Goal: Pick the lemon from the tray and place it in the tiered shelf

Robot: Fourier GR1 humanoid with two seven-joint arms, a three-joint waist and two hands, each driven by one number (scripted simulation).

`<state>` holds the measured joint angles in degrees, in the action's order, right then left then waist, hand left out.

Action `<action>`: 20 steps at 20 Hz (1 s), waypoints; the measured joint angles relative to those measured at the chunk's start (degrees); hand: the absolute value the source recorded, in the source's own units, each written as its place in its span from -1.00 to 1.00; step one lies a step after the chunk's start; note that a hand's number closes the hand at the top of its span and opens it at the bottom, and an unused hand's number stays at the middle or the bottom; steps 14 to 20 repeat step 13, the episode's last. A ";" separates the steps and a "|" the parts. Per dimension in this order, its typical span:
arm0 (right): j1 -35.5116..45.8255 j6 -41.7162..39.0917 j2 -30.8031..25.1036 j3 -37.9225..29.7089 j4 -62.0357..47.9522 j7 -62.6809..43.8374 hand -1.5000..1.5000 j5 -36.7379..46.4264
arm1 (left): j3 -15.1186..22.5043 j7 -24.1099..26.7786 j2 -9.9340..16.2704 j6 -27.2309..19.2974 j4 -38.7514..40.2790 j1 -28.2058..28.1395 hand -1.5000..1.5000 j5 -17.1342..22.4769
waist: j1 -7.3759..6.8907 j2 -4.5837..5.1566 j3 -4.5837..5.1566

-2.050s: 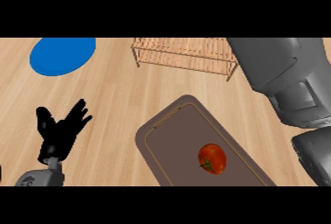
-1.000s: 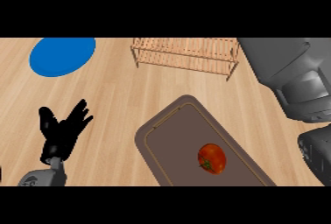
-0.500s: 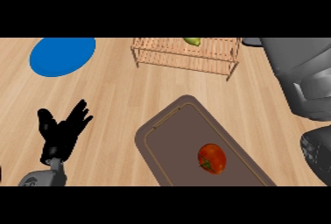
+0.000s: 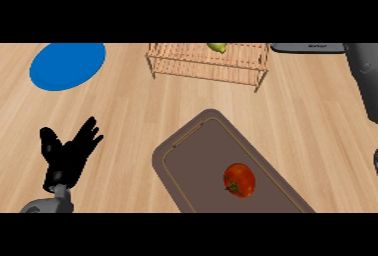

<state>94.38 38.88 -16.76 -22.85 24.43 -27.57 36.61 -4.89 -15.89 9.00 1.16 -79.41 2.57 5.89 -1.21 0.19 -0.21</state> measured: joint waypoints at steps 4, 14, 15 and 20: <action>-1.90 2.63 -2.90 -0.73 2.86 -2.36 -1.00 -0.16 | -0.39 -0.91 0.34 -0.04 -1.25 -1.26 0.00 0.26 | 0.88 -0.40 0.01; -12.06 -7.19 -9.24 -2.24 18.02 -5.89 -1.00 -6.36 | -1.98 -1.28 0.88 -0.20 -0.21 -1.34 0.00 0.66 | 2.57 -0.98 -0.10; -12.06 -7.19 -9.24 -2.24 18.02 -5.89 -1.00 -6.36 | -1.98 -1.28 0.88 -0.20 -0.21 -1.34 0.00 0.66 | 2.57 -0.98 -0.10; -12.06 -7.19 -9.24 -2.24 18.02 -5.89 -1.00 -6.36 | -1.98 -1.28 0.88 -0.20 -0.21 -1.34 0.00 0.66 | 2.57 -0.98 -0.10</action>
